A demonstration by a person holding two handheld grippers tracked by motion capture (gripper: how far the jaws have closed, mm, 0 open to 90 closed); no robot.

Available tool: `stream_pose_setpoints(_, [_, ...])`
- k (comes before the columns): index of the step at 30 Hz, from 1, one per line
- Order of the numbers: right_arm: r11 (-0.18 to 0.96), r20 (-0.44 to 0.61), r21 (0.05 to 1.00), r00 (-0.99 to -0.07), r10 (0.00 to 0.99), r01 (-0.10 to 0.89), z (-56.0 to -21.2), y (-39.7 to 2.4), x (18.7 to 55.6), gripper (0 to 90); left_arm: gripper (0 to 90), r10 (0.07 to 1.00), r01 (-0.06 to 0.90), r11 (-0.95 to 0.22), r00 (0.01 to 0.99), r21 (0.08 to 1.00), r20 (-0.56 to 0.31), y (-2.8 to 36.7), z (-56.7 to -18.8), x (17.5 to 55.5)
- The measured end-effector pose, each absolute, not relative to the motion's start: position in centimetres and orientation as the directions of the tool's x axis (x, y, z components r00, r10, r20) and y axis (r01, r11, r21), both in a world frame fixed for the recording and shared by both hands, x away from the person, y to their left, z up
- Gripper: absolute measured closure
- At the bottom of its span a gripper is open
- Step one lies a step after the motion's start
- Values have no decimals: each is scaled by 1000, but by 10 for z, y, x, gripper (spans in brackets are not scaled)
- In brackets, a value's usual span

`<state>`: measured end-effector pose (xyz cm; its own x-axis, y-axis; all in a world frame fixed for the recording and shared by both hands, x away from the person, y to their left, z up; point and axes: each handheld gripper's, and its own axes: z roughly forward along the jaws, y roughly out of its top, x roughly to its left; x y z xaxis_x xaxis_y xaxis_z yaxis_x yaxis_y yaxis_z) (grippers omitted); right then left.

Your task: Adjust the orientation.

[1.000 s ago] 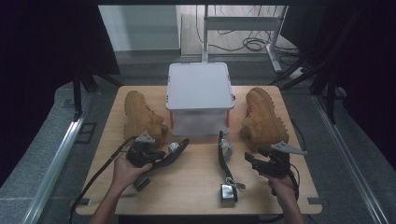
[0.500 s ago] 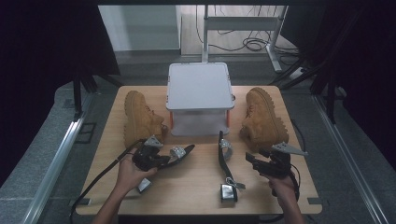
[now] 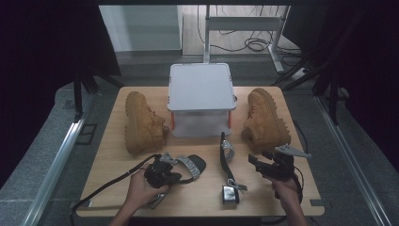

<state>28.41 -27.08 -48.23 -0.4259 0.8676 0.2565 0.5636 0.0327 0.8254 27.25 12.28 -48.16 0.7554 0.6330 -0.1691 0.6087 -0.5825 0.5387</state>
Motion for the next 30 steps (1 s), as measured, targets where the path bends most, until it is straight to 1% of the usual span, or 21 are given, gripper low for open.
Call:
stream_pose_setpoints(2, [29,258,825,-422,869,565,-482,-272,284,317,895,631,608,-576,756,546,-175,124,-479,273])
stream_pose_setpoints(8, [24,263,820,-414,872,571,-484,-273,284,317,894,639,599,-570,754,563,-155,133,-470,273])
stream_pose_setpoints(10, [26,261,820,-414,872,572,-485,-273,284,317,885,641,597,-566,753,568,-152,136,-467,273])
stream_pose_setpoints(12, [26,262,819,-413,872,573,-485,-273,284,317,858,646,598,-558,748,575,-152,140,-465,274])
stream_pose_setpoints(13, [27,261,819,-414,872,573,-485,-274,284,317,826,658,604,-550,738,577,-145,143,-465,274])
stream_pose_setpoints(15, [26,261,819,-412,873,573,-485,-274,283,317,698,677,616,-553,725,561,-128,147,-466,274])
stream_pose_setpoints(18, [24,264,816,-409,874,577,-486,-274,283,317,520,708,646,-565,699,513,-100,152,-470,272])
stream_pose_setpoints(20, [27,260,816,-408,875,577,-487,-274,283,317,422,718,659,-561,689,501,-103,155,-473,270])
stream_pose_setpoints(24, [25,263,814,-405,876,581,-487,-273,283,317,293,715,675,-571,689,468,-122,154,-480,268])
stream_pose_setpoints(26, [25,261,815,-405,876,579,-488,-273,283,317,250,706,674,-590,698,445,-120,151,-483,267])
stream_pose_setpoints(30, [28,259,813,-406,876,581,-488,-272,283,317,233,698,673,-616,707,408,-113,142,-488,268])
